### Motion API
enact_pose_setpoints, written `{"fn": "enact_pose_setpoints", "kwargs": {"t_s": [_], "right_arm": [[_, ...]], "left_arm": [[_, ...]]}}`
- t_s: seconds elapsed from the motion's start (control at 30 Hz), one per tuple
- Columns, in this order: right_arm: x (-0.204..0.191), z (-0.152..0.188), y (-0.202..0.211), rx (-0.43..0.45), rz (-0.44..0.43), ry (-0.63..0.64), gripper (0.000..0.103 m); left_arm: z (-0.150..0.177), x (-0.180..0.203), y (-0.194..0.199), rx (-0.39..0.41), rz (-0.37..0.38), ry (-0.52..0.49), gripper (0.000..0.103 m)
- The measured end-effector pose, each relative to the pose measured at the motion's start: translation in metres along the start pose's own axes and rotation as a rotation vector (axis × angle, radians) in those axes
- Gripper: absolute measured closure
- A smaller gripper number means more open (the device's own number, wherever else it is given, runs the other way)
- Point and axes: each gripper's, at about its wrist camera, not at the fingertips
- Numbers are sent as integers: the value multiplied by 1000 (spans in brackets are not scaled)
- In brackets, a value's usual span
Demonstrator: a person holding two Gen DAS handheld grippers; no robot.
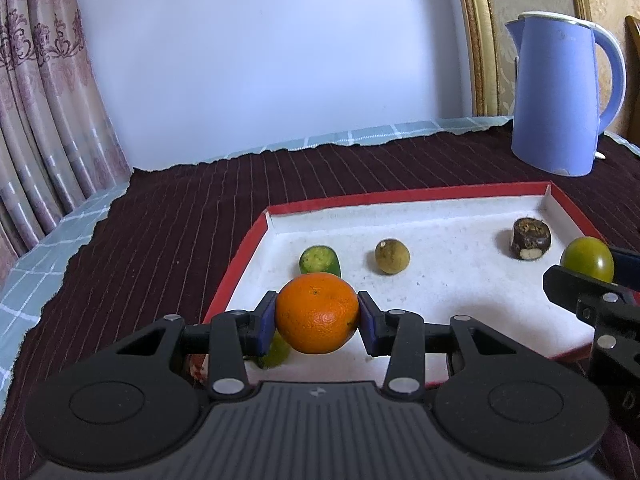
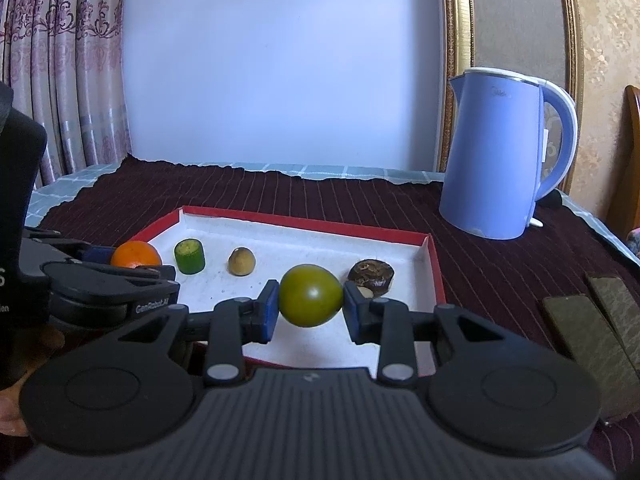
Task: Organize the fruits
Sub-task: 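Carry the orange and green tomato over the tray with both tools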
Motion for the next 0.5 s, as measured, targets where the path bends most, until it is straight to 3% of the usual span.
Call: {"fn": "enact_pose_setpoints", "kwargs": {"t_s": [0.5], "right_arm": [[9,-12,-37,18,4,-9,71]], "left_arm": [[-6,10,-25,26,-19,19,62]]}}
Point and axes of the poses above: each gripper's, at about its wrist camera, not at the fingertips, and y roughly against the way its jaws point, x to its right, z to its underside, and after that the axes turned 1 degree about -z, right-handed
